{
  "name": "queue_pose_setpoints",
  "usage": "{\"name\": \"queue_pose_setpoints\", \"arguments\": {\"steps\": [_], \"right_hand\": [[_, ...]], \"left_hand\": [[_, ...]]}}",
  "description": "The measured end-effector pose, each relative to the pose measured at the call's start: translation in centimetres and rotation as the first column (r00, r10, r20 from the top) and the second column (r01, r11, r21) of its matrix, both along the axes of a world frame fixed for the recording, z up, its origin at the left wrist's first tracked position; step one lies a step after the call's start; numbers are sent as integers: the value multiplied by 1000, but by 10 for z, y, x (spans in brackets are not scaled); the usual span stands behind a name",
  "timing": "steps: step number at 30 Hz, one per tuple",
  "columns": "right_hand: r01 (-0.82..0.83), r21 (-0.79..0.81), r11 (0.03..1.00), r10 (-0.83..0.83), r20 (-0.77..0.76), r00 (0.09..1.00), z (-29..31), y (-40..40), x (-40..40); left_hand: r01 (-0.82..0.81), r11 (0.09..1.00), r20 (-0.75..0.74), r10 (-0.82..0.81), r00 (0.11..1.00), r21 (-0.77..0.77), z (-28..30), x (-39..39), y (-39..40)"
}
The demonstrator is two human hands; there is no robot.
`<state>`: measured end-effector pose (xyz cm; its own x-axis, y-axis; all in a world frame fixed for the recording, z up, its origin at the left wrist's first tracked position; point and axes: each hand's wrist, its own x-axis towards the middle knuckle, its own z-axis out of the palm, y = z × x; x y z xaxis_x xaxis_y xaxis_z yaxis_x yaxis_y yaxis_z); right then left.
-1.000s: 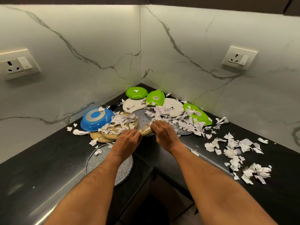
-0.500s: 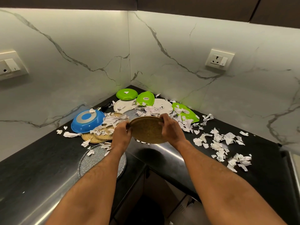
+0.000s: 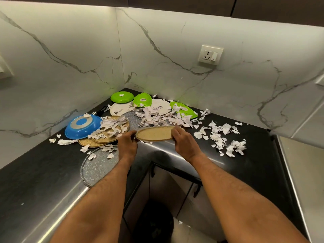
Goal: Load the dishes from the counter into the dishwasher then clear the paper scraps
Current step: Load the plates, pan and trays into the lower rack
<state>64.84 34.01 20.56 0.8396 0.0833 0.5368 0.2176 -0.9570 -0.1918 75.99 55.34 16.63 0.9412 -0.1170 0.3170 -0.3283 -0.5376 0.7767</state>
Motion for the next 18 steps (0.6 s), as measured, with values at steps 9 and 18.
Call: {"name": "queue_pose_setpoints", "arguments": {"steps": [9, 18], "right_hand": [[191, 100, 976, -188, -38, 981, -24, 9, -102], [417, 267, 869, -389, -152, 909, -46, -13, -226]], "left_hand": [[122, 992, 48, -122, 991, 14, -15, -72, -10], [302, 953, 22, -302, 953, 5, -26, -170, -68]]}}
